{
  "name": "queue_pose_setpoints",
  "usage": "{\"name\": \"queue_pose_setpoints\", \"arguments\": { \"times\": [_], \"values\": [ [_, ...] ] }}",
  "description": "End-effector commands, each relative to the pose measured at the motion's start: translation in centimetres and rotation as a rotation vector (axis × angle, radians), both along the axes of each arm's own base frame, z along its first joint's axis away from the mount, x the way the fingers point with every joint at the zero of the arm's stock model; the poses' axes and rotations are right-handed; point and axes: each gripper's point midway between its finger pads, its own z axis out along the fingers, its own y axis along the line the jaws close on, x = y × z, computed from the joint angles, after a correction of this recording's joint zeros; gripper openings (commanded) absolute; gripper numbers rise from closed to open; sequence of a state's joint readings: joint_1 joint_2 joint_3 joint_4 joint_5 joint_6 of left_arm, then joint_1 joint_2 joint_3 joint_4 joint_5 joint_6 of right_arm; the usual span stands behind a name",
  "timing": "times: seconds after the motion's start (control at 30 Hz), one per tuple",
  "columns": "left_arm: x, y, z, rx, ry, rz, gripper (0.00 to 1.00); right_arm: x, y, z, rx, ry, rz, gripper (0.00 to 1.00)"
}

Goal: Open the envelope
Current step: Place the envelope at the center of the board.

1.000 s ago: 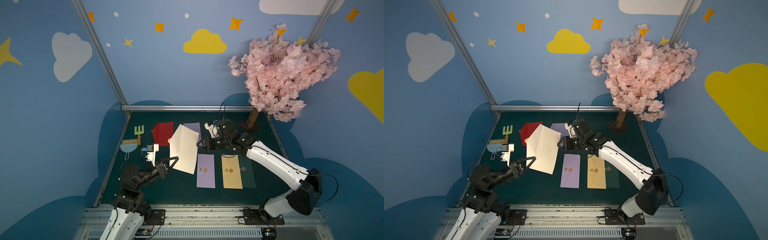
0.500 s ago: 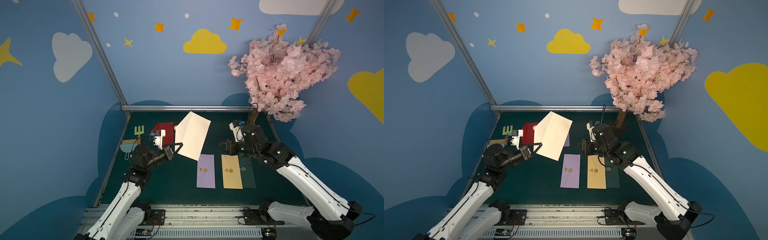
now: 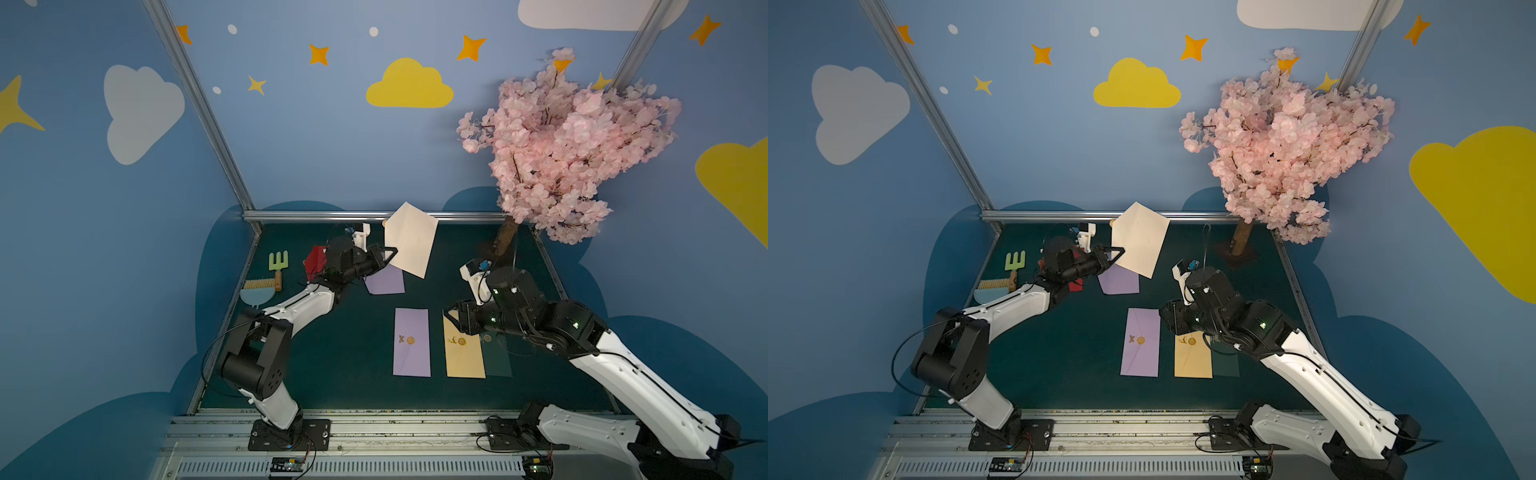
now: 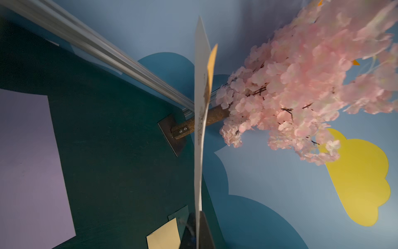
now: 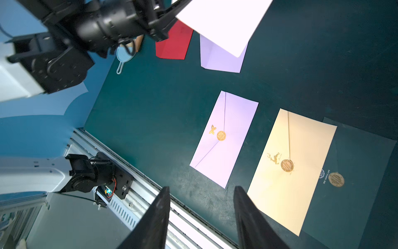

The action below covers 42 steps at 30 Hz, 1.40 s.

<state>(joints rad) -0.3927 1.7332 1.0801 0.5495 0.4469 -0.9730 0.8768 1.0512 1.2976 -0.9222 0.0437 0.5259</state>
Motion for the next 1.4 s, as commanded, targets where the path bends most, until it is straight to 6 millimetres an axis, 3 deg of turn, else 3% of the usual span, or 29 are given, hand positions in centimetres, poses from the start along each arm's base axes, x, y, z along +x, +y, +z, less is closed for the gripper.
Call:
{"name": "queue_pose_setpoints", "arguments": {
  "times": [0.0, 0.27, 0.4, 0.63, 1.03, 1.37],
  "values": [
    [2.3, -1.6, 0.6, -0.027, -0.015, 0.072, 0.03, -0.8, -0.8, 0.2, -0.015, 0.010, -0.012, 0.51],
    [5.2, -6.8, -4.9, -0.045, 0.094, 0.199, 0.03, -1.8, -3.1, 0.2, -0.031, -0.001, -0.053, 0.51],
    [5.2, -9.0, -7.7, -0.028, 0.127, 0.262, 0.02, -2.4, -4.2, 0.2, -0.039, -0.002, -0.065, 0.51],
    [4.7, -10.9, -11.6, -0.010, 0.168, 0.363, 0.03, -3.2, -5.4, 0.3, -0.027, -0.005, -0.077, 0.50],
    [4.5, -12.6, -15.5, -0.015, 0.236, 0.425, 0.03, -4.0, -6.7, 0.3, -0.018, -0.015, -0.091, 0.50],
    [4.5, -11.3, -18.0, 0.043, 0.296, 0.404, 0.03, -3.9, -7.1, 0.2, -0.037, -0.029, -0.090, 0.50]
  ]
}}
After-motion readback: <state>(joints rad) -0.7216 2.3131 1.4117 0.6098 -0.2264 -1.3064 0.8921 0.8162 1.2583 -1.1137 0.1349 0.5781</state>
